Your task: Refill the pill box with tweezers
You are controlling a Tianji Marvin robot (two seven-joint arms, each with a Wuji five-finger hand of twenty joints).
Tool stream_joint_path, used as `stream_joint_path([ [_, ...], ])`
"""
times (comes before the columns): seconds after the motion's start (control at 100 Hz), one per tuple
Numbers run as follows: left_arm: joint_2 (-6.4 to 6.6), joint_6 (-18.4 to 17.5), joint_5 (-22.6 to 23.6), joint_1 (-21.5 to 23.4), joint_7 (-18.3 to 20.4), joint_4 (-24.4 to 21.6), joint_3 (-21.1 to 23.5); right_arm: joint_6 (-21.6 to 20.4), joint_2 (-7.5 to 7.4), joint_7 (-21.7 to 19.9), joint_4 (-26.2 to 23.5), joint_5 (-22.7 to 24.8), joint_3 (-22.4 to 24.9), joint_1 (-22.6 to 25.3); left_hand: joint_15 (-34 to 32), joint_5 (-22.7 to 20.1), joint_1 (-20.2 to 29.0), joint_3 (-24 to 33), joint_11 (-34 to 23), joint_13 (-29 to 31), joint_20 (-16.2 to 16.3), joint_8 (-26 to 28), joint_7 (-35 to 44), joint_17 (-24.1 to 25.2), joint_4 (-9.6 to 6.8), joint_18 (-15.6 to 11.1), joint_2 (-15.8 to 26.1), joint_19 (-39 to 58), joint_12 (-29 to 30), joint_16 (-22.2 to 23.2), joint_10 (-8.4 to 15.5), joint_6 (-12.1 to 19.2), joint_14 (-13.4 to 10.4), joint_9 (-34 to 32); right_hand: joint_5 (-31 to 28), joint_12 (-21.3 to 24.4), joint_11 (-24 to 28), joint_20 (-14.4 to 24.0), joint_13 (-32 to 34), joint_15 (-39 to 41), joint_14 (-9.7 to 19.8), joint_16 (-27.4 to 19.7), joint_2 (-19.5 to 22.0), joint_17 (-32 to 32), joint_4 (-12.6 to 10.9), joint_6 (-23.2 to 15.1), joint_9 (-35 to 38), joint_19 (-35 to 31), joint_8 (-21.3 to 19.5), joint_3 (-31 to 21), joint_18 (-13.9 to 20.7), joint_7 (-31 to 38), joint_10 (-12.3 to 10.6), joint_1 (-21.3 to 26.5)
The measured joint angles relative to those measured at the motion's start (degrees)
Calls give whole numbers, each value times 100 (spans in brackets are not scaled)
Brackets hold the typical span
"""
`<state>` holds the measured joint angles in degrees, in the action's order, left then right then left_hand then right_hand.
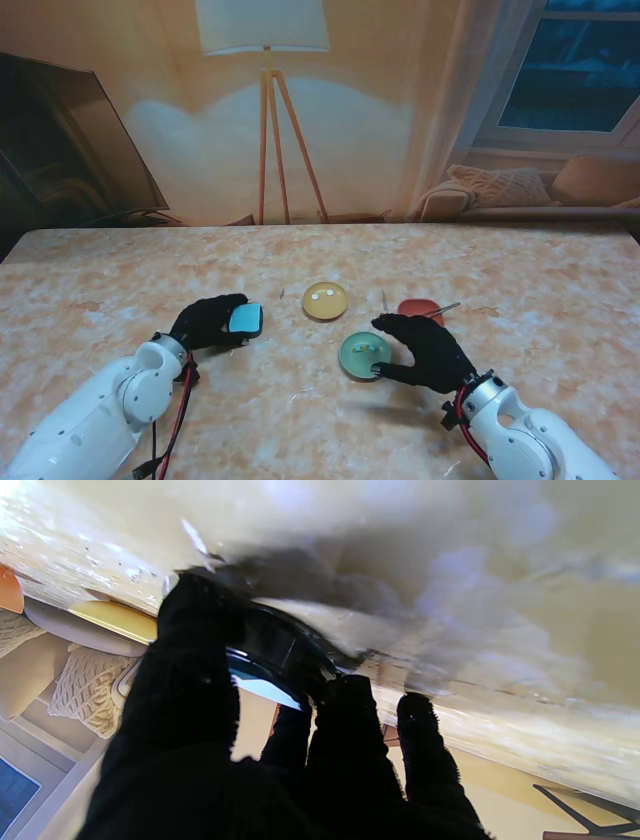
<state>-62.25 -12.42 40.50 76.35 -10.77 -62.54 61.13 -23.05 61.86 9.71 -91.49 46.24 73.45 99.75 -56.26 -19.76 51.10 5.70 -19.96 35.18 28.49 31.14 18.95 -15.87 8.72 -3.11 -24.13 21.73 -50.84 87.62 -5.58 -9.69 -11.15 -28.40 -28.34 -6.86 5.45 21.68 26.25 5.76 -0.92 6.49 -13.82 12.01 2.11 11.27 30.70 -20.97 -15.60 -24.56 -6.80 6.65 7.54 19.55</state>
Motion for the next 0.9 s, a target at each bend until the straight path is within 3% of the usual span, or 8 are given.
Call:
stream_joint_path([
  [0.2, -35, 113, 14, 144, -29, -171, 89, 0, 13, 10, 13, -72, 15, 7, -161, -217, 75, -262, 2, 202, 46, 60, 9, -247, 6, -6, -72, -170, -1, 1, -9, 9, 0, -201, 0, 0, 29, 0, 49, 13, -1, 4, 1, 0, 0, -1, 4, -1, 0, 59, 0, 25, -1, 5],
  [0.34, -57, 213, 15, 302, -18, -389, 195, -2, 20, 40, 26, -75, 30, 20, -231, -349, 137, -284, 2, 308, 334, 72, 48, -516, 8, -6, -243, -29, -1, 2, -14, 32, 0, -310, -1, 0, 43, 0, 50, 13, -1, 6, 56, 0, 0, -1, 5, -1, 0, 117, -1, 26, -1, 72],
  [0.39, -66, 251, 14, 373, -10, -490, 243, -3, 22, 48, 28, -75, 39, 26, -288, -374, 137, -287, 2, 345, 340, 72, 49, -585, 9, -16, -273, 485, -1, 2, -14, 42, 0, -342, -6, 0, 43, 0, 50, 13, -1, 6, 56, 0, 0, -2, 5, -1, 0, 126, -1, 26, 0, 73],
  [0.43, -72, 281, 15, 436, -1, -585, 290, -5, 24, 59, 30, -77, 47, 32, -292, -414, 138, -288, 3, 352, 526, 72, 49, -747, 9, -256, -288, 2216, -1, 2, -14, 44, 0, -349, -66, 0, 43, -1, 51, 13, -1, 6, 56, 0, 0, -3, 5, -2, 0, 129, -1, 47, -1, 72],
  [0.46, -75, 303, 16, 487, 17, -667, 330, -7, 26, 66, 32, -78, 52, 37, -294, -417, 138, -289, 3, 355, 779, 72, 49, -981, 9, -203, -292, 3187, -1, 2, -14, 48, 0, -353, -66, 0, 44, -1, 51, 13, -1, 6, 56, 0, 0, -3, 6, -2, 0, 130, -1, 47, -1, 72],
  [0.5, -77, 330, 24, 560, 58, -780, 377, -10, 28, 77, 37, -79, 60, 42, -296, -418, 138, -289, 3, 357, 944, 72, 49, -1123, 9, -204, -293, 3779, -1, 3, -14, 48, 0, -356, -66, 0, 44, -1, 51, 13, -1, 6, 56, 0, 0, -3, 59, -2, 0, 131, -1, 47, -1, 73],
  [0.9, -55, 548, 188, 1352, 305, -2026, 770, -129, 47, 229, 44, -64, 173, 128, -365, -504, 225, -290, 4, 421, 1071, 78, 71, -1148, 10, -204, -441, 4205, -1, 4, -16, 123, 0, -432, -72, -13, 56, -1, 53, 13, -22, 7, 56, 1, 0, -4, 76, -4, 0, 199, -1, 47, -5, 75],
])
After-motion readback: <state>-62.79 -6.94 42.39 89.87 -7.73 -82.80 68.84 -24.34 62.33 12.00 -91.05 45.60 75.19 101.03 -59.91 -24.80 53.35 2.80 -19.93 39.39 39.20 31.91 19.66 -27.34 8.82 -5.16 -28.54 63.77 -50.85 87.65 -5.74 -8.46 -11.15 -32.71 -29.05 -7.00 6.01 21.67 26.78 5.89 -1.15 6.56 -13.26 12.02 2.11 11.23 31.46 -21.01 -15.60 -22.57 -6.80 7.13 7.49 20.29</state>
